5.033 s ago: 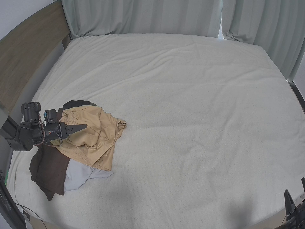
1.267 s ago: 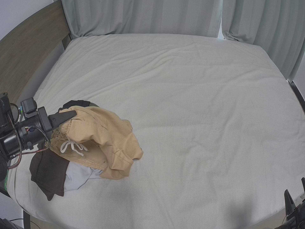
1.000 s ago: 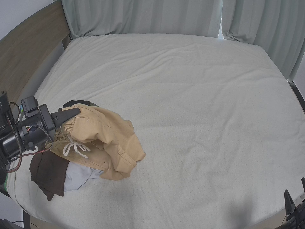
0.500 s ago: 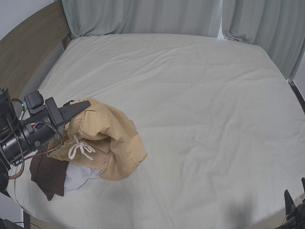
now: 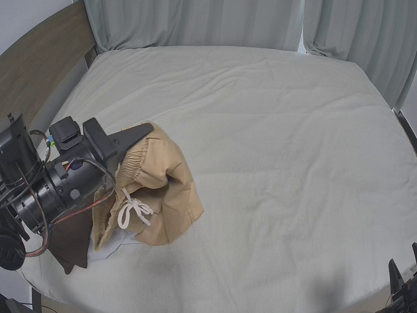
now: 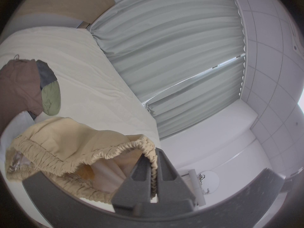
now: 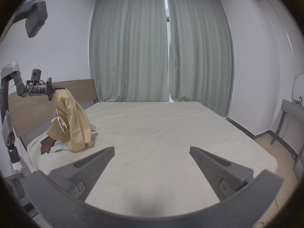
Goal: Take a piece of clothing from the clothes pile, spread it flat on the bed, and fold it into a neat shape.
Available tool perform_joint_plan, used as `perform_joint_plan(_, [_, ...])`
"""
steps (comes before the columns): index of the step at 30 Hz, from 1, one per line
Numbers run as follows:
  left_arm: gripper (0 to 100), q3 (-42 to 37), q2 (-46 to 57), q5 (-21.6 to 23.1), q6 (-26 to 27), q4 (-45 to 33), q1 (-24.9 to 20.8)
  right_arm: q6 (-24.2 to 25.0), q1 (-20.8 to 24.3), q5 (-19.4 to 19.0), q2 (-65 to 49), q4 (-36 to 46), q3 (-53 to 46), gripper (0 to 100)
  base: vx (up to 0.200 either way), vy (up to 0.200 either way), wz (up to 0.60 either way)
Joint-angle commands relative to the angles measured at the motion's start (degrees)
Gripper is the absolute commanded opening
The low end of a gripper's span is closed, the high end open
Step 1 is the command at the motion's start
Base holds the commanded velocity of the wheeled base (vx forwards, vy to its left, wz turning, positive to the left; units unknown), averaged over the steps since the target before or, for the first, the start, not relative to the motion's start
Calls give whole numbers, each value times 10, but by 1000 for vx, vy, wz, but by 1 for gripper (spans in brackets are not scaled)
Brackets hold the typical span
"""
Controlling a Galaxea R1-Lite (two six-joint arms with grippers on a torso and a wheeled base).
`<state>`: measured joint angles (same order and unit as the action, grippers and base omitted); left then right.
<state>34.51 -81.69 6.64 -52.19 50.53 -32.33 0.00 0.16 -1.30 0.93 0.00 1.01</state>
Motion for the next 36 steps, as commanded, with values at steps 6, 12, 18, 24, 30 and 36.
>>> perform_joint_plan(6, [0,79,-66,-65,-85,3,-79,0,0,0,-9,0,-9,100,0,0,0])
perform_joint_plan(12, [0,108,-85,-65,-119,2,-103,1,0,0,-9,0,-9,100,0,0,0])
perform_joint_plan(18, [0,130,-112,-60,-139,3,-119,1,0,0,-9,0,-9,100,0,0,0])
perform_joint_plan(24, [0,152,-146,-59,-158,3,-150,1,0,0,-9,0,-9,100,0,0,0])
perform_joint_plan(30, [0,184,-192,-59,-157,3,-175,1,0,0,-9,0,-9,100,0,0,0])
perform_joint_plan(36, [0,248,-243,-48,-158,0,-189,1,0,0,-9,0,-9,100,0,0,0])
